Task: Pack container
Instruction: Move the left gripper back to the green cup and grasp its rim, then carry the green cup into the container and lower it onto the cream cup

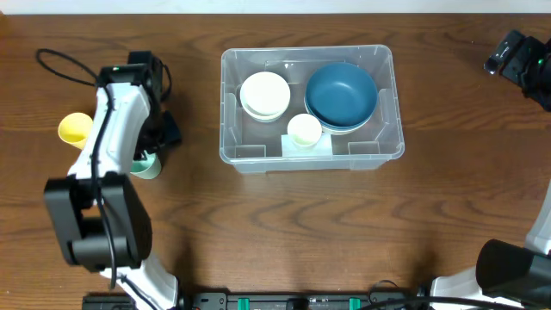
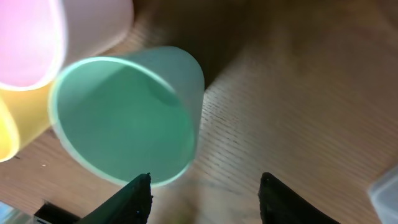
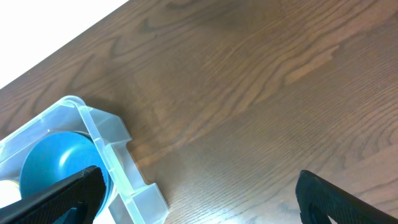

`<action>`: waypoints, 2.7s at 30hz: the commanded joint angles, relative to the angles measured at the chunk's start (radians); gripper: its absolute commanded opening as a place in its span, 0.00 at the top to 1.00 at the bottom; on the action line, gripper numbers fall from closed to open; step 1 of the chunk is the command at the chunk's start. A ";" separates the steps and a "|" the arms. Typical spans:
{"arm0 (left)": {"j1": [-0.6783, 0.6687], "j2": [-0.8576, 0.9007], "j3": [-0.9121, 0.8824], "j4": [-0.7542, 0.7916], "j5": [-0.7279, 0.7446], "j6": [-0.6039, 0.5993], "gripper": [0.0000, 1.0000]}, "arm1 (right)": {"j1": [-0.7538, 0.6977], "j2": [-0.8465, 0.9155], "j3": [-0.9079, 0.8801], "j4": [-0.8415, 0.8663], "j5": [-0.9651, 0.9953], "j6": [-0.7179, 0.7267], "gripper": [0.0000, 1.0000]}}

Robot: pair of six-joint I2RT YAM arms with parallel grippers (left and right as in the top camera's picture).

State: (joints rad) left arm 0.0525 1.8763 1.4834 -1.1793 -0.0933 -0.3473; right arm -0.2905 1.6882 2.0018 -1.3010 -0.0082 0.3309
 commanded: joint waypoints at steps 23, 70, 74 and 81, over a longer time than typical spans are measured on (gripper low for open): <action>0.003 0.091 -0.007 0.060 0.004 0.066 0.90 | 0.002 -0.001 -0.002 -0.001 0.000 0.013 0.01; -0.716 -0.192 0.183 0.234 0.162 0.396 0.94 | 0.002 -0.001 -0.002 -0.001 0.000 0.013 0.01; -0.723 -0.111 0.183 0.234 0.166 0.396 0.94 | 0.002 -0.001 -0.002 -0.001 0.000 0.013 0.01; -0.724 -0.073 0.183 0.274 0.222 0.396 0.94 | 0.002 -0.001 -0.002 -0.001 0.000 0.013 0.01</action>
State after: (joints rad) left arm -0.6659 1.8107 1.6573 -0.9157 0.1005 0.0319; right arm -0.2905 1.6882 2.0018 -1.3010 -0.0082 0.3309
